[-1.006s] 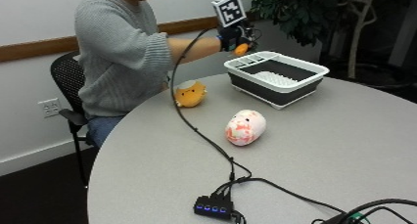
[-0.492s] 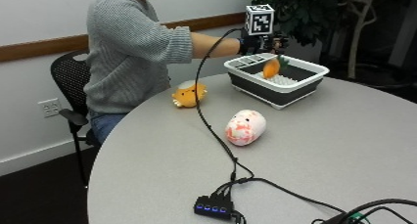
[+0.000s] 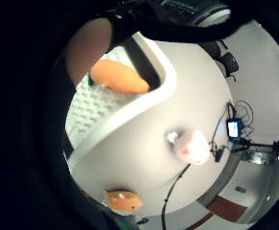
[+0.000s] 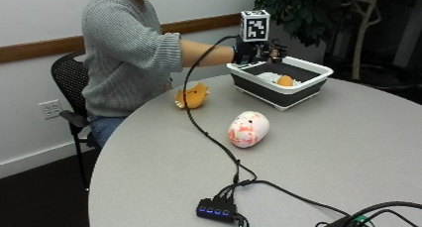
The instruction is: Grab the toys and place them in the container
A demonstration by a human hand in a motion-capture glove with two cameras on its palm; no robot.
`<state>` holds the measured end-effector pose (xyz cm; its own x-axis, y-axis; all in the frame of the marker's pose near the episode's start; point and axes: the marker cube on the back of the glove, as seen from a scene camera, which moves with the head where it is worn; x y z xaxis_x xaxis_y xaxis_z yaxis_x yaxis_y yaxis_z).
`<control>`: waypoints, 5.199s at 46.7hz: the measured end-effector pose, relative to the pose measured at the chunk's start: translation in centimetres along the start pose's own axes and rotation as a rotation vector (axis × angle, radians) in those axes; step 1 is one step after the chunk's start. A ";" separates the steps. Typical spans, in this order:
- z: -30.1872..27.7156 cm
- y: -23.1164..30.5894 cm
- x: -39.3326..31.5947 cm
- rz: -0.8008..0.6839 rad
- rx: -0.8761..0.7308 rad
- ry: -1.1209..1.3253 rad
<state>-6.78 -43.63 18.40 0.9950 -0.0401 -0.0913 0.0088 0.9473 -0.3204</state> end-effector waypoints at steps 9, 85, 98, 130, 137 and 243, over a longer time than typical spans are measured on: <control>0.0 4.0 14.3 0.251 -0.036 0.021; -9.5 3.7 21.2 0.470 0.279 -0.002; -7.1 -6.0 1.5 0.117 0.220 -0.147; -4.6 -7.3 -8.9 -0.052 0.002 -0.155; -5.8 -4.6 -9.0 -0.083 0.047 -0.147; -6.5 -2.3 -6.9 0.103 0.207 0.030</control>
<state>-14.35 -47.57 13.60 0.9884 0.0541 -0.1421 -0.0698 0.9917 -0.1077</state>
